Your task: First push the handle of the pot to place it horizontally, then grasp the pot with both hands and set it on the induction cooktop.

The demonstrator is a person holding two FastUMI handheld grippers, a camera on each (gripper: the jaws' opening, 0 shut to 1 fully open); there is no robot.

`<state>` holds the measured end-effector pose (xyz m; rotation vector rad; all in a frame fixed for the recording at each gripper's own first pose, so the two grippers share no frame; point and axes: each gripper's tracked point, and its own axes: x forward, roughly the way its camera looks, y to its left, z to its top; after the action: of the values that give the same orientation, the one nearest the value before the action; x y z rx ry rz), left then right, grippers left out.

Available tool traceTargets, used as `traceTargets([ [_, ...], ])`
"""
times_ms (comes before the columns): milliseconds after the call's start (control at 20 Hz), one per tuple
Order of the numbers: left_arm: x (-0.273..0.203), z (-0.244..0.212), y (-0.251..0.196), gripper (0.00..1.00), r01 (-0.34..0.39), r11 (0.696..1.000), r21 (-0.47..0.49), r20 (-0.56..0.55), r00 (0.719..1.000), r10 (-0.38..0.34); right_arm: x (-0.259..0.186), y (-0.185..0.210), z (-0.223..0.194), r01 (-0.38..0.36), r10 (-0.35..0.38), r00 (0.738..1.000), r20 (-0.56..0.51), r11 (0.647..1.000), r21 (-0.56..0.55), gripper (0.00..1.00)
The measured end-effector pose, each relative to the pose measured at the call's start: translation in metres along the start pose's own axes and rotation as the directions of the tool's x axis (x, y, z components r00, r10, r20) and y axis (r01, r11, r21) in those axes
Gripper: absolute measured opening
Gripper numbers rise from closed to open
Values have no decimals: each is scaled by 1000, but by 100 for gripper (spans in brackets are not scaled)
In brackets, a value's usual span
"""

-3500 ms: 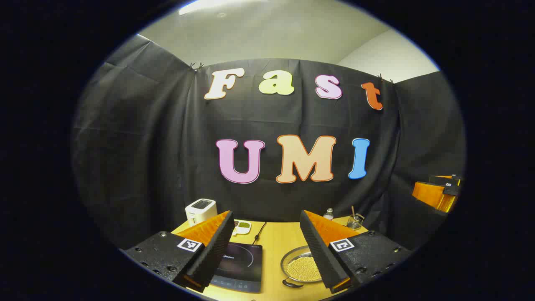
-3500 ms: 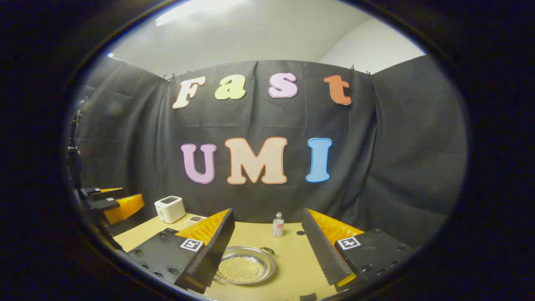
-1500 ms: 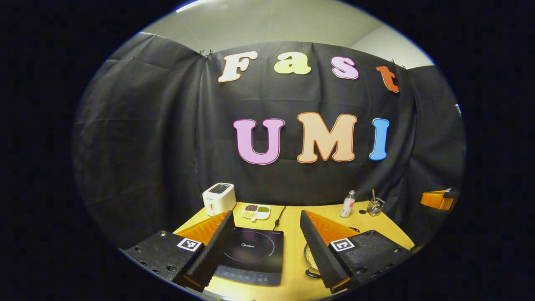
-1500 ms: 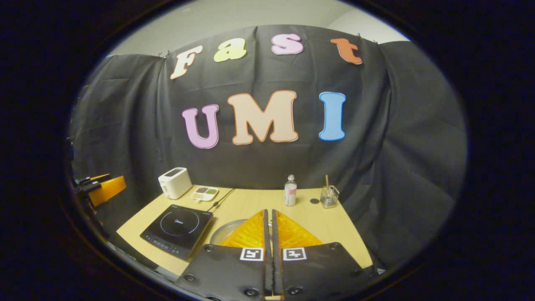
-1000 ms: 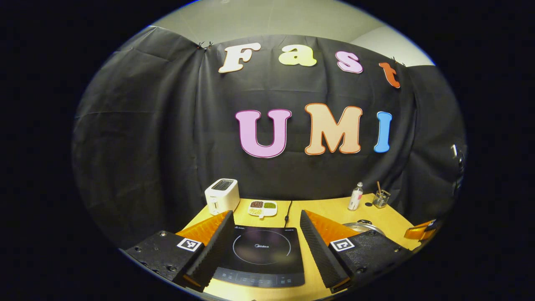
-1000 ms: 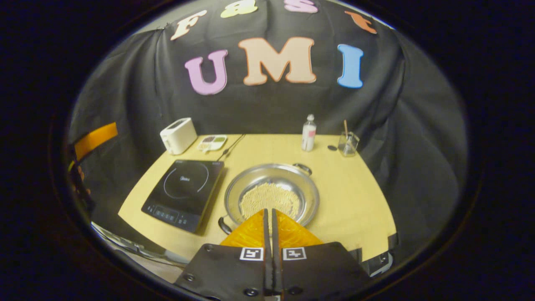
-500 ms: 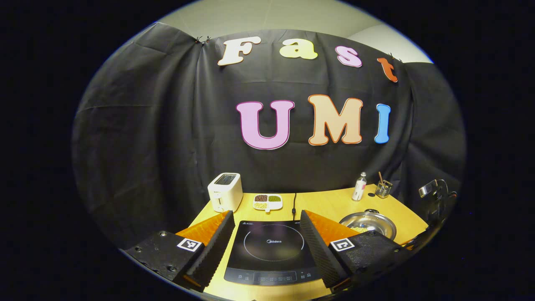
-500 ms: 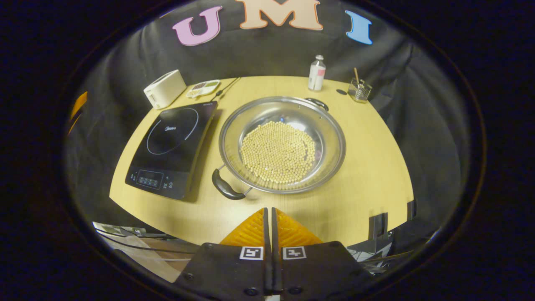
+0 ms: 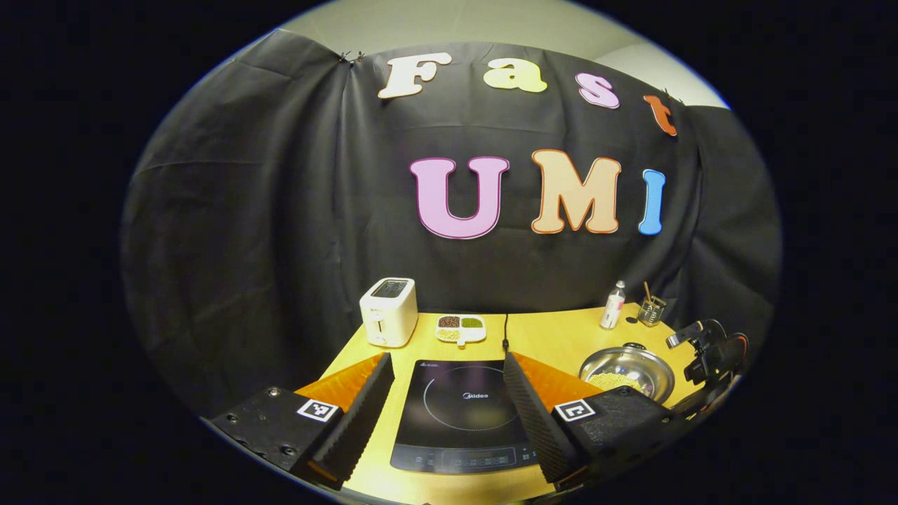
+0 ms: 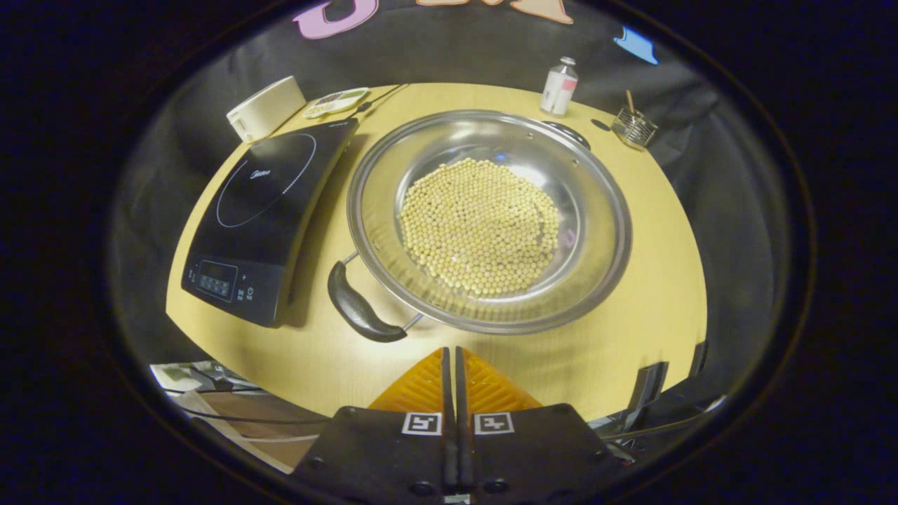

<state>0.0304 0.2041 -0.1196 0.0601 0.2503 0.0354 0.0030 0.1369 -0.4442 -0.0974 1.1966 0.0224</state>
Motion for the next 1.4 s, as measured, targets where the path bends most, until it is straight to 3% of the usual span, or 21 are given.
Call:
traceTargets([
  [450, -3, -10, 15, 96, -11, 1000, 4, -4, 1000, 11, 14, 25, 7, -12, 11, 1000, -24, 1000, -27, 2],
  [750, -5, -17, 26, 96, -18, 1000, 1, -8, 1000, 18, 16, 62, 21, -80, 88, 995, -55, 988, 130, 3],
  [1400, -13, -32, 44, 96, -54, 998, -27, -30, 998, 53, 37, 109, 74, -130, 148, 989, -28, 932, 340, 2],
])
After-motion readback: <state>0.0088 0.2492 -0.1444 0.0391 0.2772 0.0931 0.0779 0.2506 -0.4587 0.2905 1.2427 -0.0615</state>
